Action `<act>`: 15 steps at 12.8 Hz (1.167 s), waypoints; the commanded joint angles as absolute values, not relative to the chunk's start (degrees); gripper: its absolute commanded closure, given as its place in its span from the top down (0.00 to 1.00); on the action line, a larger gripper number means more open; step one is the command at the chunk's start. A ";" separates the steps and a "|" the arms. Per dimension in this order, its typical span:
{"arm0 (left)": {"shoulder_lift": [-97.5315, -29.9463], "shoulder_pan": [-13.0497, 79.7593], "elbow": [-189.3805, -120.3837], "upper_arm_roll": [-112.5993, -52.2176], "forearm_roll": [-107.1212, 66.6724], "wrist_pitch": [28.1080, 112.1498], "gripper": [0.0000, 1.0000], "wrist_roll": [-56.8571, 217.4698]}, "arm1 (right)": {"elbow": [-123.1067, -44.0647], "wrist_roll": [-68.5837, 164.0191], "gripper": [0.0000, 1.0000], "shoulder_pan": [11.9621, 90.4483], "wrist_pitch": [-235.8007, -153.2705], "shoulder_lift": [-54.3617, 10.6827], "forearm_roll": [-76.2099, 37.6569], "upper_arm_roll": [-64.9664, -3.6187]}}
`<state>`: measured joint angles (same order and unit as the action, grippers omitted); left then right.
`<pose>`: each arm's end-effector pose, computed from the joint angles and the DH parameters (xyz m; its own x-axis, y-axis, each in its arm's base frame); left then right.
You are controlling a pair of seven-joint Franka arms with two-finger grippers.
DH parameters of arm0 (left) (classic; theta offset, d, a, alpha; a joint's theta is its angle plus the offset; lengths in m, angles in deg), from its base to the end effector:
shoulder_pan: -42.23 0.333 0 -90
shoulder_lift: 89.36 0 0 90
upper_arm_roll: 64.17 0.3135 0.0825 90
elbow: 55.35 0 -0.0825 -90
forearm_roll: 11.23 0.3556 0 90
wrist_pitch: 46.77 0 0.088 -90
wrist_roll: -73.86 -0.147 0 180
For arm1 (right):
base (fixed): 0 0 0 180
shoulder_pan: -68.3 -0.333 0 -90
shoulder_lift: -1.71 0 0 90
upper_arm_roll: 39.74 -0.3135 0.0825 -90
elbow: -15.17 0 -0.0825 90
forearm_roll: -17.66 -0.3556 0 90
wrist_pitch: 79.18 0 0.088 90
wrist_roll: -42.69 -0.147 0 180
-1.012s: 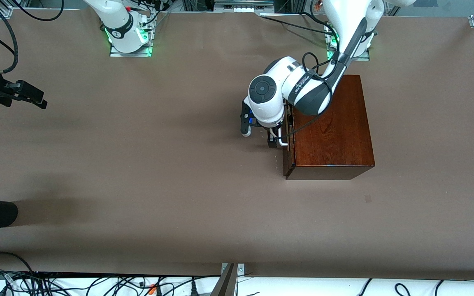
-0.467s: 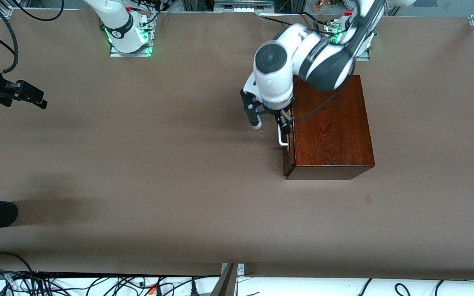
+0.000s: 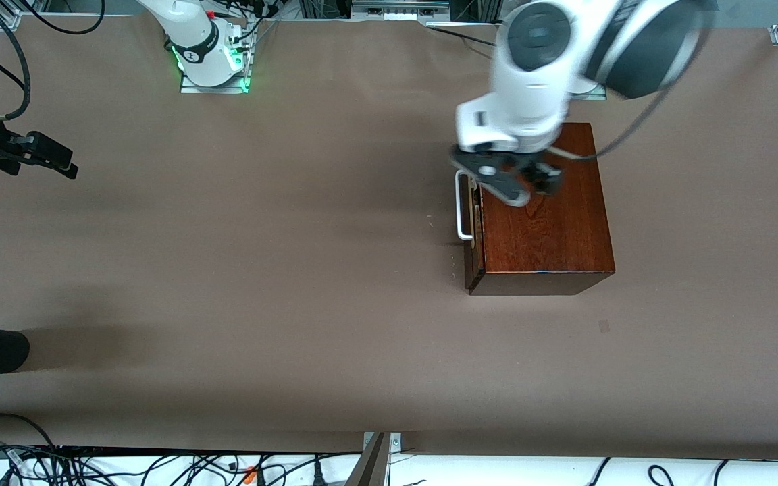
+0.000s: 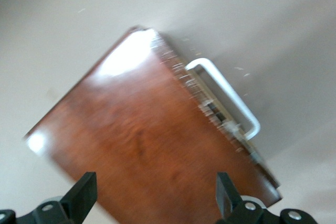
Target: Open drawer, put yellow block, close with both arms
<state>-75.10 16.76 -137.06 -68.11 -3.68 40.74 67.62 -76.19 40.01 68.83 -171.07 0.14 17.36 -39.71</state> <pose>0.5212 -0.2663 0.5045 0.8051 -0.5717 -0.1578 -0.5888 -0.8024 -0.0973 0.5357 -0.0045 0.5598 0.9982 -0.0567 -0.0184 -0.0568 -0.9984 -0.0044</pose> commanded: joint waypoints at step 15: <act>-91.82 38.62 -151.76 -63.99 -11.94 47.01 1.00 77.81 | -76.76 39.43 1.00 69.71 -171.11 1.54 16.87 -40.62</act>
<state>-90.12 37.37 -149.93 -62.98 -12.35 46.14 77.06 -76.17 39.98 68.84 -171.14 0.20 17.37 -39.83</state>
